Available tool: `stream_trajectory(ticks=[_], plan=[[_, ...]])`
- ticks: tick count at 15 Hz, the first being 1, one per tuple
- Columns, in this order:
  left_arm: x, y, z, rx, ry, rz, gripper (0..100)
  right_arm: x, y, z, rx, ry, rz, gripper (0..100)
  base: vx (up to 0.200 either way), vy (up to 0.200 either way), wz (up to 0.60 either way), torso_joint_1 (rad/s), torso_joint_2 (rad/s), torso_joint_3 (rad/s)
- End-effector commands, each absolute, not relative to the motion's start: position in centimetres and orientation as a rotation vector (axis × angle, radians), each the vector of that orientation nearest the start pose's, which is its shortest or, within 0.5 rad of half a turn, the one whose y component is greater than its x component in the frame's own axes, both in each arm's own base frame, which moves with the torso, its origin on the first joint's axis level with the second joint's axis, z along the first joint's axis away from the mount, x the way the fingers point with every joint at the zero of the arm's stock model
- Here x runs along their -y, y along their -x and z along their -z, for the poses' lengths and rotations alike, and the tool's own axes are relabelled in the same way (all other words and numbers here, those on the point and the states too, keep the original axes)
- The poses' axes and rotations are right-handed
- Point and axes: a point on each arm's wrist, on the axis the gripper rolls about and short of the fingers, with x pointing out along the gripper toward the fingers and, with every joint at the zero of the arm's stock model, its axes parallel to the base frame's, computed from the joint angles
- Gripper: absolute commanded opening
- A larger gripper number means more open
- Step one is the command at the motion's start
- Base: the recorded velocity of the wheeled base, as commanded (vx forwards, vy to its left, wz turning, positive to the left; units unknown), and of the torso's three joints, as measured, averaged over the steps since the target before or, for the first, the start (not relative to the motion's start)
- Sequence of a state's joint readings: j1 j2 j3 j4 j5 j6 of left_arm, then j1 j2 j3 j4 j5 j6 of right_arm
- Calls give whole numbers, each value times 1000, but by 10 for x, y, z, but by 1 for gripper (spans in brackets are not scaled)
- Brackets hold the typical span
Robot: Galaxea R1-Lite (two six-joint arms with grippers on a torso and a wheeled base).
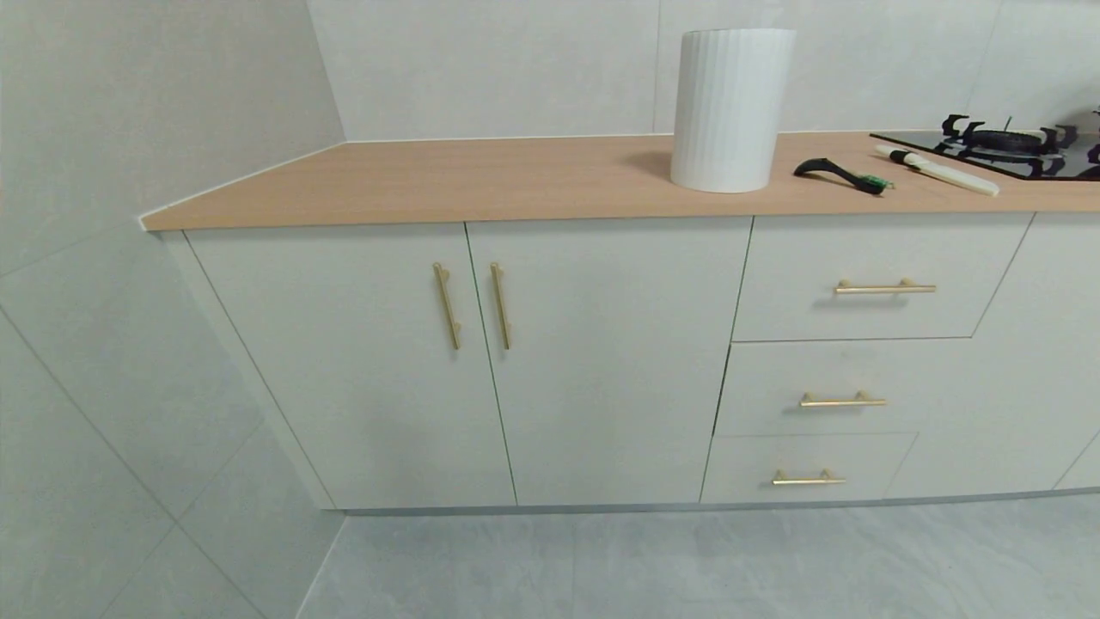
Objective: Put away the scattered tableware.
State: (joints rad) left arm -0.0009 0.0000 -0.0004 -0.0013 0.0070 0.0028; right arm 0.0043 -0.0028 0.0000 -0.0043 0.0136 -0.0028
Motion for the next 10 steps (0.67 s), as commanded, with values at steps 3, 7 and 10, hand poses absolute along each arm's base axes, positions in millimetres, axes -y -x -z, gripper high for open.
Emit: stream_trajectory(ticks=[3,7,10], plan=[[0,23,-76,0,0,-9,100,0,23,-76,5,3,-18,100,200,0,0,4,-1,2],[0,23,-76,0,-2,-9,100,0,23,-76,5,3,-18,100,50,0,0,1,1,-1],[0,23,-76,0,-2,-8,100,0,23,-76,5,3,-18,100,0,0,0,0,0,0]])
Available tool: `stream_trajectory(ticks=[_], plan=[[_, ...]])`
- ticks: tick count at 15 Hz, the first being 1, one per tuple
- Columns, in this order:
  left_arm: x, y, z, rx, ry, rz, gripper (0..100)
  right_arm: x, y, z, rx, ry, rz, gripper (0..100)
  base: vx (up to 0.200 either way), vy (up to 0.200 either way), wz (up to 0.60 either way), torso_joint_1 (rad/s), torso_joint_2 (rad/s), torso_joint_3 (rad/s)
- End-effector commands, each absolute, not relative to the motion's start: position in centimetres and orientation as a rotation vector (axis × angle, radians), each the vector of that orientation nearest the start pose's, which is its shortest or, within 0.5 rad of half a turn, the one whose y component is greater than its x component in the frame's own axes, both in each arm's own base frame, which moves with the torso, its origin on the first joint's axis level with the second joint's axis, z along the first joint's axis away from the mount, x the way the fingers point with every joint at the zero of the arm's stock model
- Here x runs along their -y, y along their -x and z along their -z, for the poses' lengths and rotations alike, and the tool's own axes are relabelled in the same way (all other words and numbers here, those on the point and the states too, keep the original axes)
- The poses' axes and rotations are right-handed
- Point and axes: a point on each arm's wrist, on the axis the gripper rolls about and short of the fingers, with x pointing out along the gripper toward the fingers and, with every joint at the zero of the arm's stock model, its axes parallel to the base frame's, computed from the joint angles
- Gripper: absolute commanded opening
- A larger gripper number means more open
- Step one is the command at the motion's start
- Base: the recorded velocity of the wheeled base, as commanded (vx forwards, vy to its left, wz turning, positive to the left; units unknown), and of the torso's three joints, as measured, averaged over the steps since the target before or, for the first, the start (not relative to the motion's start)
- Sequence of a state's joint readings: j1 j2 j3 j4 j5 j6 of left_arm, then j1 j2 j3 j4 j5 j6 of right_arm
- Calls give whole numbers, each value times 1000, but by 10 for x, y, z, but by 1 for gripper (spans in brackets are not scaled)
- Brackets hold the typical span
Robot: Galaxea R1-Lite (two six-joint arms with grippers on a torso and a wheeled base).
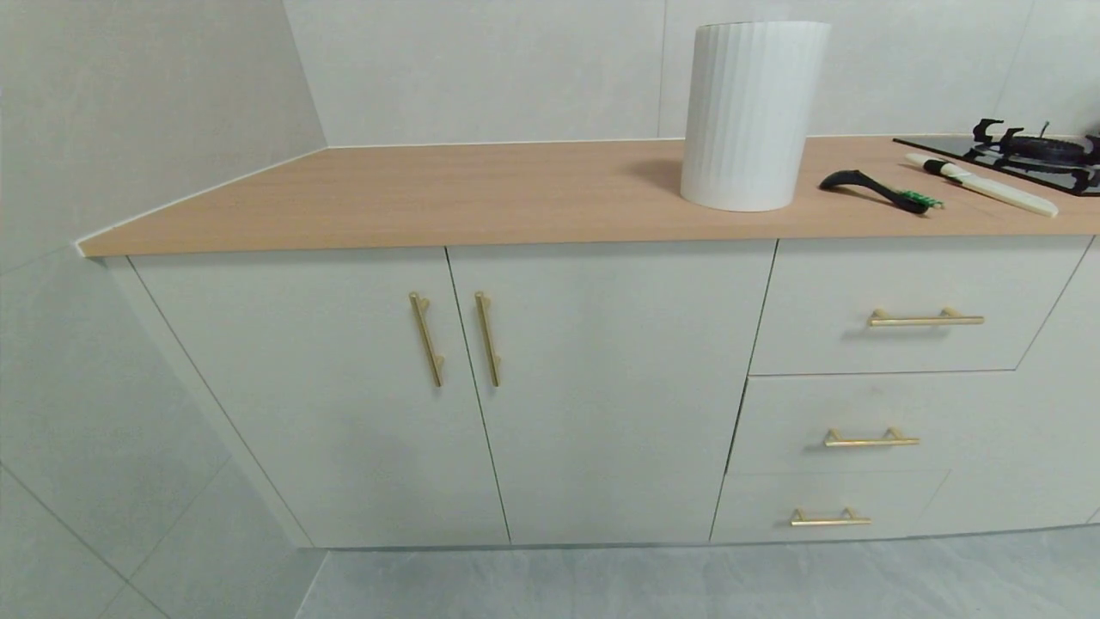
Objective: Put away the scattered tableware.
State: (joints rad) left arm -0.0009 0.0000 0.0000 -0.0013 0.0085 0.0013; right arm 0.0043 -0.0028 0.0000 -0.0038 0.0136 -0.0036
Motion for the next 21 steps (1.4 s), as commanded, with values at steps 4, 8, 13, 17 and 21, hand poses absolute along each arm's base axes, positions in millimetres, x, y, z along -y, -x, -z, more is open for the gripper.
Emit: stream_trajectory(ticks=[4,8,13,17,21], plan=[[0,23,-76,0,-3,-8,100,0,23,-76,5,5,-18,100,0,-100,0,4,-1,2],[0,23,-76,0,-2,-8,100,0,23,-76,5,3,-18,100,0,-200,0,1,2,2],[0,23,-76,0,0,-8,100,0,23,-76,5,3,-18,100,0,-40,0,0,0,1],[0,23,-76,0,0,-9,100,0,23,-76,5,3,-18,100,0,0,0,0,0,0],[0,23,-76,0,0,-8,100,0,23,-76,5,6,-18,100,0,0,0,0,0,0]])
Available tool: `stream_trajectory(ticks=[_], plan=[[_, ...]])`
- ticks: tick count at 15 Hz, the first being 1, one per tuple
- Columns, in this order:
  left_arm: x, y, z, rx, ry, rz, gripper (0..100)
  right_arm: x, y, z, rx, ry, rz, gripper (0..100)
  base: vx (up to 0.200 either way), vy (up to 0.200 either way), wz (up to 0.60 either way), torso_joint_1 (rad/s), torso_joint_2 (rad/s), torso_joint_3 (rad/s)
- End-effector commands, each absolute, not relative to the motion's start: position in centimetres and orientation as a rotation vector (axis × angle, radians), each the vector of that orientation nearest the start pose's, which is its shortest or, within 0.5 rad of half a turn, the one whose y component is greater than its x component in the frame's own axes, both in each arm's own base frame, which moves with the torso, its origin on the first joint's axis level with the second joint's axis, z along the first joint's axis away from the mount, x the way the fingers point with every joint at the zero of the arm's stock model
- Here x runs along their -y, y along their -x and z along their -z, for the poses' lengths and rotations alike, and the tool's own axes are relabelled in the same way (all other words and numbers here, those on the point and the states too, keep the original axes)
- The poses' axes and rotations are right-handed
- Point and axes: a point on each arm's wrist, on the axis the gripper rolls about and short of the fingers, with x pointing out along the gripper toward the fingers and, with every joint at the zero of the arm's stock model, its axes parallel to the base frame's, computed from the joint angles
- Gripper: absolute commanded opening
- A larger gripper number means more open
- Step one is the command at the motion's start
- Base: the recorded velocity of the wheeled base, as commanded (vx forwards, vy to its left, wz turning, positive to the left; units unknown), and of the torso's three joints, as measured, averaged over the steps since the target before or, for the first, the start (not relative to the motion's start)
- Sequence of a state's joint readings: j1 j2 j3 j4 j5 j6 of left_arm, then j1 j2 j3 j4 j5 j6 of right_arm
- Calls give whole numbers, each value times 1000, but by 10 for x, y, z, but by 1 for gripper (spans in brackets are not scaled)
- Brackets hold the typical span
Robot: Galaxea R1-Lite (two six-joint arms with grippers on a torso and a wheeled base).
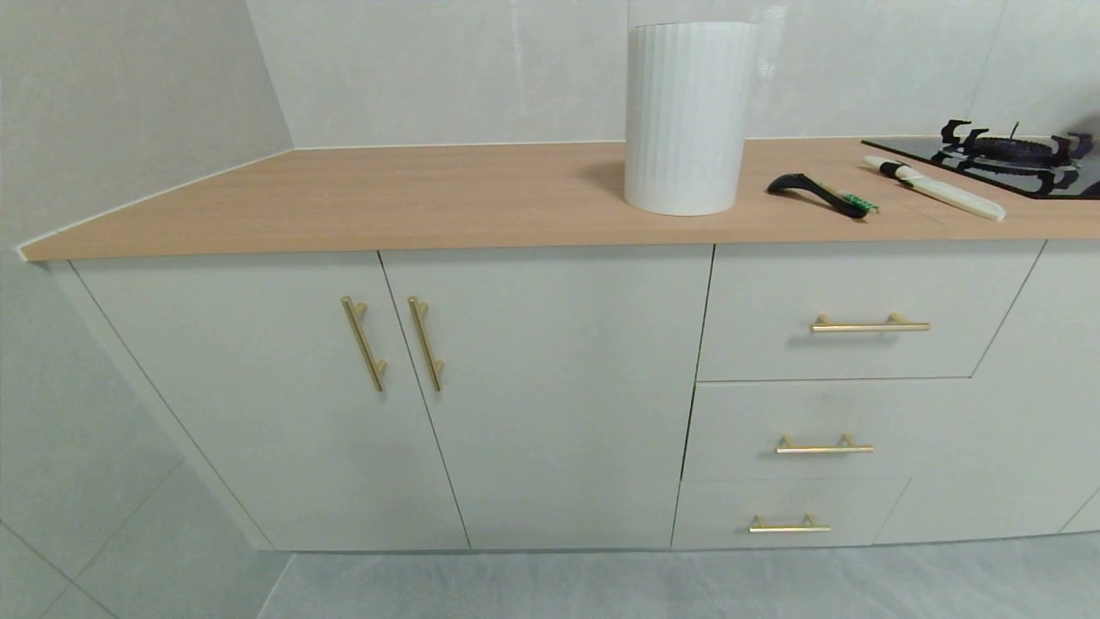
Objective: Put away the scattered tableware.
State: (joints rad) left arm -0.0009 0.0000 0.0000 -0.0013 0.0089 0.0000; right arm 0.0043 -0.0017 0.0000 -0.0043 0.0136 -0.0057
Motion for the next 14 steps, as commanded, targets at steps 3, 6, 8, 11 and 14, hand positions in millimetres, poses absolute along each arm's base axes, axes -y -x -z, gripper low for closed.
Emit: stream_trajectory(ticks=[3,6,8,11,14], plan=[[0,23,-76,0,-2,-9,100,0,23,-76,5,5,-20,100,0,0,0,0,0,0],[0,23,-76,0,-2,-8,100,0,23,-76,5,5,-20,100,0,-67,0,-1,2,2],[0,23,-76,0,-5,-8,100,0,23,-76,5,5,-20,100,0,-200,0,2,5,2],[0,23,-76,0,0,-8,100,0,23,-76,5,3,-15,100,0,0,0,0,0,0],[0,23,-76,0,0,-9,100,0,23,-76,5,6,-17,100,0,0,0,0,0,0]])
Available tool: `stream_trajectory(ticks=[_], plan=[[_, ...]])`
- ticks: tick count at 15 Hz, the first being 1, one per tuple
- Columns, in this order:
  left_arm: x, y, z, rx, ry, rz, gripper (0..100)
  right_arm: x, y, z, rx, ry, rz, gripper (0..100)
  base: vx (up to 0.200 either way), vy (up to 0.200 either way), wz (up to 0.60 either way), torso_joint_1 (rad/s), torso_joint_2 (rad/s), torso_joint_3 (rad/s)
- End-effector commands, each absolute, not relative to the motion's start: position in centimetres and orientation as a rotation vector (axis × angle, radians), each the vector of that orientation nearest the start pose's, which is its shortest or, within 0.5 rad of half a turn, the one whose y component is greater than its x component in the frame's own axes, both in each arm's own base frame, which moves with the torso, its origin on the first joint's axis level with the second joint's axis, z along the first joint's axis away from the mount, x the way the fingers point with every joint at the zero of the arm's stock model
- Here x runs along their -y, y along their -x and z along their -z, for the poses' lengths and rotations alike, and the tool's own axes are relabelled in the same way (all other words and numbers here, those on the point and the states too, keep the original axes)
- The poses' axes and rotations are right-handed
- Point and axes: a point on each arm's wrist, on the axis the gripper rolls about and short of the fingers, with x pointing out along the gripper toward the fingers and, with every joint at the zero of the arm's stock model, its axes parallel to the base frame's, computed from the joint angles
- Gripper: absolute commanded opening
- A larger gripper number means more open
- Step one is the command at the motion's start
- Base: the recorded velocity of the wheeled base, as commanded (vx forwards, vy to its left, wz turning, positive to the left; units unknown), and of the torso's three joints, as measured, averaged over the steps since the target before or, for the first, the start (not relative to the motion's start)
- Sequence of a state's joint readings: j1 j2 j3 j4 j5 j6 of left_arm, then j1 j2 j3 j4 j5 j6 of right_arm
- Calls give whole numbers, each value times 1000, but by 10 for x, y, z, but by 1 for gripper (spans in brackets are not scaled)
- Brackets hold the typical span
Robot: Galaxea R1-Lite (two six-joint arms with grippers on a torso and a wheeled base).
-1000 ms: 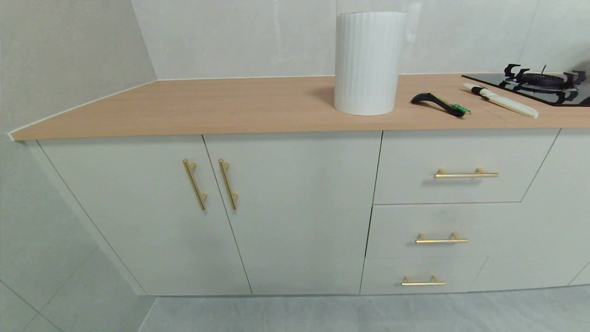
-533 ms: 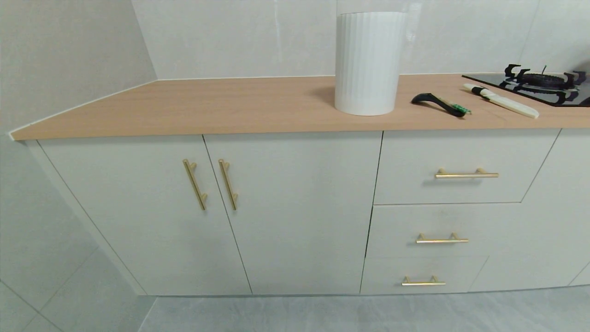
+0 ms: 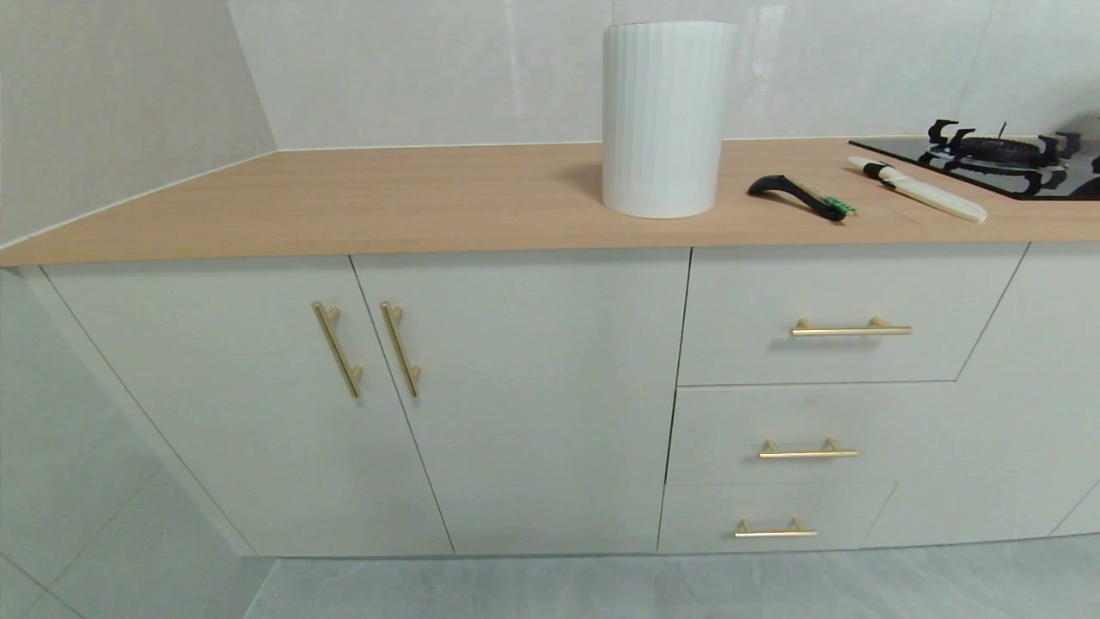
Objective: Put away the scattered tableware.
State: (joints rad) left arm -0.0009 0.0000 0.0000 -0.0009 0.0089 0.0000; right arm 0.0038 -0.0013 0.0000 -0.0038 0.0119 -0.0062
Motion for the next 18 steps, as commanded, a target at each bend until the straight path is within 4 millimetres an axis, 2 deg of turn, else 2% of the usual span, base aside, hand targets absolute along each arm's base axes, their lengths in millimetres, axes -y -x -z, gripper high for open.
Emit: stream_trajectory(ticks=[1,3,4,5,6,8,10,13,14,18], plan=[[0,23,-76,0,0,-8,100,0,23,-76,5,9,-18,100,0,0,0,0,0,0],[0,23,-76,0,0,-8,100,0,23,-77,6,20,-21,100,0,0,0,0,0,0],[0,23,-76,0,0,-9,100,0,23,-84,6,34,-20,100,0,0,0,0,0,0],[0,23,-76,0,0,-9,100,0,25,-128,68,3,-31,100,0,0,0,0,0,0],[0,23,-76,0,0,-9,100,0,20,-157,56,-37,-67,100,0,0,0,0,0,0],[0,23,-76,0,0,-9,100,-2,-16,-181,-115,12,-106,100,0,0,0,0,0,0],[0,23,-76,0,0,-8,100,-5,-59,-174,-348,27,-126,100,0,0,0,0,0,0],[0,23,-76,0,0,-8,100,-10,-124,-141,-703,47,-140,100,0,0,0,0,0,0],[0,23,-76,0,0,-9,100,-11,-133,-137,-726,47,-140,100,0,0,0,0,0,0],[0,23,-76,0,0,-9,100,-18,-229,-84,-728,43,-139,100,0,0,0,0,0,0]])
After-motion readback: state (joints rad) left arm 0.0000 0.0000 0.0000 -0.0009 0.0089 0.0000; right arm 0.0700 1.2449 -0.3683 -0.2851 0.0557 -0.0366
